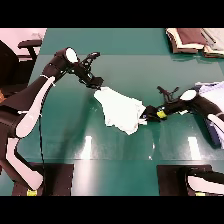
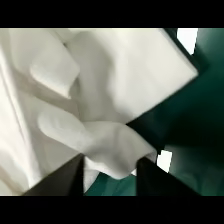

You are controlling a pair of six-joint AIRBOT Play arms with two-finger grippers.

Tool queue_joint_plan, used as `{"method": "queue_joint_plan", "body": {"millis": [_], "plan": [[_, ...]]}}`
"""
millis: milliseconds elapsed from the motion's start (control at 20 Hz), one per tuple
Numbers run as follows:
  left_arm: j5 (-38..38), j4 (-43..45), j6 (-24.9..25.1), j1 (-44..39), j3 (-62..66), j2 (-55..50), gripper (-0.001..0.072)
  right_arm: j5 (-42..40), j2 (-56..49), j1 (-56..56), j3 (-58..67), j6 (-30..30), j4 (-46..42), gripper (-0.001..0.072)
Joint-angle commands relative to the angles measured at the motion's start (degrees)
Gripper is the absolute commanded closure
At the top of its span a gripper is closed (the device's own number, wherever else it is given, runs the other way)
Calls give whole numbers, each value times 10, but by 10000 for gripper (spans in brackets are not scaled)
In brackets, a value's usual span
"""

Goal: Fold the shirts.

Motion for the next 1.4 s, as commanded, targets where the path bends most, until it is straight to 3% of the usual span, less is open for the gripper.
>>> {"method": "queue_joint_plan", "body": {"millis": [0,250,550,750,1000,1250,1350], "plan": [[-28,0,1,0,33,0,676,-12,-46,35,46,-14,-5,693],[-33,2,1,2,99,106,676,29,52,1,181,-13,-60,697],[-38,-52,2,2,136,334,676,96,212,-70,380,5,-60,698],[-16,-58,5,-44,136,428,676,103,249,-87,467,23,-60,699],[-8,-12,19,-131,97,415,676,120,155,-54,554,53,-61,699],[-8,144,3,-130,-7,345,675,120,-30,-40,567,65,-61,698],[-2,165,-2,-112,-47,305,675,121,-101,-40,567,65,-60,695]]}}
